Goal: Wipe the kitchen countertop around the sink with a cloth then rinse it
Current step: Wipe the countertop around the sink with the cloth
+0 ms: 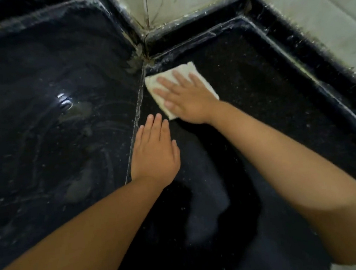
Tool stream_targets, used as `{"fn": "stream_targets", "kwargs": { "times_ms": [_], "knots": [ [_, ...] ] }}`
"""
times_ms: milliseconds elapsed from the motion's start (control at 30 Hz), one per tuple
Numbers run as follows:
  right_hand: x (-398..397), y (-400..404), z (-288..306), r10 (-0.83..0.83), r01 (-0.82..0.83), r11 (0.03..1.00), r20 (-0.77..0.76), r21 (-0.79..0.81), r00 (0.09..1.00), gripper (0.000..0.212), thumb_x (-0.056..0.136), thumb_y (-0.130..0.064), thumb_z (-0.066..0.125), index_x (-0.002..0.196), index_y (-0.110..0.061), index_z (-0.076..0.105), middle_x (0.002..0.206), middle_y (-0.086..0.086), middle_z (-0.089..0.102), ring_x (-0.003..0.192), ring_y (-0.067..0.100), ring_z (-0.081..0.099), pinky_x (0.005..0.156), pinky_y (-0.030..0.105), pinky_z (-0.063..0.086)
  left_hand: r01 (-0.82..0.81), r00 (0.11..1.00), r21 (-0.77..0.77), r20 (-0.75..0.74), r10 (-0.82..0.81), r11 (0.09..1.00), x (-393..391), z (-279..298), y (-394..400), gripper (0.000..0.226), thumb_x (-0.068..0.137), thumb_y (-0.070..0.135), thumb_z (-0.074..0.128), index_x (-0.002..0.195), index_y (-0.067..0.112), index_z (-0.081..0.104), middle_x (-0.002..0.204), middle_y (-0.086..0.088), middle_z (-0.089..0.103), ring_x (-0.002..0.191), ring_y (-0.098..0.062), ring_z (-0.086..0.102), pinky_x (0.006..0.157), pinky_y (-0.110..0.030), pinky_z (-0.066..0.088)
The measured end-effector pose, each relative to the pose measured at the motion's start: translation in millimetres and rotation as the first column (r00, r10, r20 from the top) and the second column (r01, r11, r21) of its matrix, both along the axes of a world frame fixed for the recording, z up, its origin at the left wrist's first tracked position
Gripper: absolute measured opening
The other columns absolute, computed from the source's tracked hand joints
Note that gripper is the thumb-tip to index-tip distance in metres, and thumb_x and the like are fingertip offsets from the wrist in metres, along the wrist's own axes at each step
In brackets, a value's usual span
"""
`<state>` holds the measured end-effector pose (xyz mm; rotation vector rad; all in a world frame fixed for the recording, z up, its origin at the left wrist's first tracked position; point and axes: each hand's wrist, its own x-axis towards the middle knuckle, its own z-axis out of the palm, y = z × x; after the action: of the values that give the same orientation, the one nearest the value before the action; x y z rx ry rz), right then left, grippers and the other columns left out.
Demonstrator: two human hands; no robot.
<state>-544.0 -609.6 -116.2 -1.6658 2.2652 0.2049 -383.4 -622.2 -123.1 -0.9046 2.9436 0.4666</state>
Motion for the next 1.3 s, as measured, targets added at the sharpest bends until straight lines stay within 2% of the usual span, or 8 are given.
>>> {"fn": "stream_targets", "kwargs": {
  "times_ms": [167, 300, 533, 700, 967, 1033, 1200, 1300],
  "knots": [
    [32, 72, 4, 0.092, -0.092, 0.996, 0.044, 0.015, 0.995, 0.069, 0.084, -0.058, -0.017, 0.147, -0.033, -0.001, 0.155, -0.015, -0.011, 0.141, 0.013, -0.015, 0.114, 0.04, -0.007, -0.02, 0.999, 0.006, 0.027, 0.019, 1.0, 5, 4, 1, 0.052, 0.097, 0.02, 0.024, 0.145, 0.005, 0.01, 0.155, -0.005, 0.008, 0.143, -0.016, -0.002, 0.112, -0.027, -0.008],
    [15, 135, 5, -0.113, 0.11, 0.992, 0.063, 0.056, 0.992, 0.09, 0.055, -0.073, -0.038, 0.134, -0.035, -0.017, 0.139, -0.023, -0.025, 0.133, 0.003, -0.019, 0.109, 0.031, -0.011, -0.023, 1.0, 0.026, 0.004, 0.023, 0.999, 6, 3, -1, 0.051, 0.098, 0.021, 0.021, 0.145, 0.005, 0.008, 0.155, -0.005, 0.005, 0.142, -0.017, -0.002, 0.112, -0.026, -0.009],
    [-25, 41, 7, -0.484, 0.485, 0.875, 0.058, 0.014, 0.873, 0.048, 0.101, -0.036, 0.014, 0.147, -0.034, 0.003, 0.157, -0.009, -0.01, 0.144, 0.022, -0.013, 0.114, 0.044, -0.007, -0.019, 0.996, 0.047, -0.083, 0.023, 0.999, 3, -5, -3, 0.05, 0.097, 0.017, 0.025, 0.144, 0.001, 0.014, 0.154, -0.01, 0.011, 0.143, -0.019, 0.003, 0.113, -0.027, -0.007],
    [-1, -16, -1, -0.317, 0.32, 0.947, 0.071, -0.033, 0.946, 0.047, 0.101, -0.035, 0.014, 0.147, -0.035, 0.003, 0.157, -0.009, -0.009, 0.144, 0.023, -0.011, 0.115, 0.045, -0.005, -0.095, 0.934, 0.11, -0.335, 0.127, 0.989, 5, -12, -5, 0.035, 0.073, 0.004, 0.046, 0.1, -0.011, 0.064, 0.1, -0.025, 0.066, 0.101, -0.04, 0.061, 0.092, -0.043, 0.033],
    [74, 111, -1, -0.054, 0.058, 0.996, 0.054, -0.068, 0.997, 0.084, 0.071, -0.068, -0.03, 0.142, -0.033, 0.0, 0.145, -0.016, -0.013, 0.141, 0.016, -0.007, 0.106, 0.027, -0.014, -0.111, 0.883, 0.233, -0.423, 0.203, 0.966, 54, 19, -32, 0.028, 0.084, 0.003, 0.049, 0.11, -0.001, 0.06, 0.115, -0.016, 0.058, 0.112, -0.028, 0.05, 0.096, -0.019, 0.026],
    [78, 129, 0, -0.138, 0.138, 0.987, -0.004, -0.079, 0.99, 0.077, 0.078, -0.065, -0.026, 0.14, -0.03, 0.003, 0.147, -0.014, -0.002, 0.142, 0.017, 0.008, 0.107, 0.031, -0.006, -0.08, 0.894, 0.171, -0.423, 0.147, 0.982, 92, 21, -42, 0.033, 0.082, 0.015, 0.045, 0.104, -0.002, 0.063, 0.108, -0.018, 0.062, 0.107, -0.028, 0.053, 0.096, -0.021, 0.031],
    [87, 71, 1, -0.608, 0.608, 0.794, 0.033, 0.003, 0.793, 0.051, 0.099, -0.042, 0.007, 0.147, -0.032, -0.004, 0.156, -0.008, -0.015, 0.143, 0.023, -0.016, 0.114, 0.047, -0.009, -0.181, 0.942, -0.006, -0.287, 0.172, 0.983, 196, 11, -51, 0.044, 0.076, 0.027, 0.039, 0.095, -0.004, 0.066, 0.092, -0.023, 0.057, 0.098, -0.026, 0.042, 0.086, -0.037, 0.042],
    [113, 11, -1, -0.582, 0.585, 0.811, 0.081, -0.019, 0.809, 0.051, 0.1, -0.037, 0.012, 0.148, -0.028, -0.003, 0.157, -0.003, -0.014, 0.143, 0.031, -0.015, 0.113, 0.053, -0.008, -0.253, 0.953, -0.094, -0.197, 0.231, 0.963, 236, 6, -47, 0.047, 0.078, 0.029, 0.038, 0.099, -0.004, 0.065, 0.1, -0.026, 0.057, 0.107, -0.031, 0.039, 0.083, -0.056, 0.045]
  ]
}}
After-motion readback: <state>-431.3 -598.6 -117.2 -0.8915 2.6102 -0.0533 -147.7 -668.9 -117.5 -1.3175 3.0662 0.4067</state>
